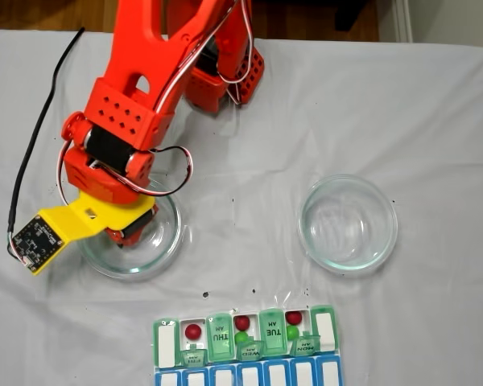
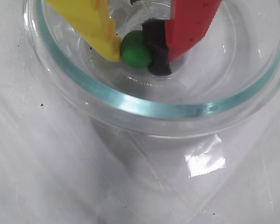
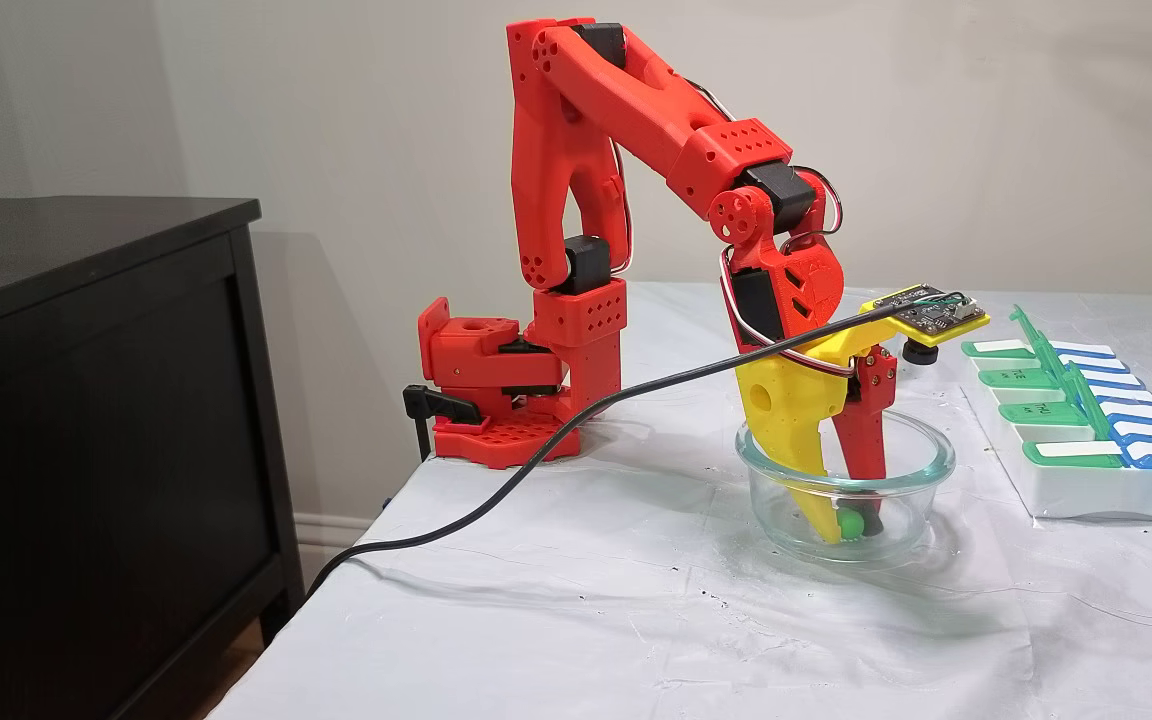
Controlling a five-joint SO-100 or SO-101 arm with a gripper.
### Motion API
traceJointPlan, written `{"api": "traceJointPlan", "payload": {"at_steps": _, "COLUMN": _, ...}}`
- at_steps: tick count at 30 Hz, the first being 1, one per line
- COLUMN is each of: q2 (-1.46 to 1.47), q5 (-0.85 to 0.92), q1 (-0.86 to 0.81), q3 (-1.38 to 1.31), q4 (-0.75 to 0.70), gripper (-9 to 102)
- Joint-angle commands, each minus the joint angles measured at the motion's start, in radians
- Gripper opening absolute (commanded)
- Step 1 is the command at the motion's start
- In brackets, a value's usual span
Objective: Sort medicines into box.
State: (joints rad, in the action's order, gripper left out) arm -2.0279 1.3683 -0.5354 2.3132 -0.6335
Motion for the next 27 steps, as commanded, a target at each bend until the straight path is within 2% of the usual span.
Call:
{"api": "traceJointPlan", "payload": {"at_steps": 1, "q2": -0.035, "q5": -0.006, "q1": 0.014, "q3": 0.000, "q4": -0.009, "gripper": 0}}
{"api": "traceJointPlan", "payload": {"at_steps": 7, "q2": -0.092, "q5": -0.038, "q1": 0.032, "q3": 0.029, "q4": -0.025, "gripper": 0}}
{"api": "traceJointPlan", "payload": {"at_steps": 18, "q2": -0.804, "q5": -0.249, "q1": 0.144, "q3": 0.178, "q4": -0.209, "gripper": 0}}
{"api": "traceJointPlan", "payload": {"at_steps": 23, "q2": -0.971, "q5": -0.426, "q1": 0.215, "q3": 0.245, "q4": -0.143, "gripper": 0}}
{"api": "traceJointPlan", "payload": {"at_steps": 27, "q2": -0.985, "q5": -0.586, "q1": 0.287, "q3": 0.301, "q4": 0.037, "gripper": 0}}
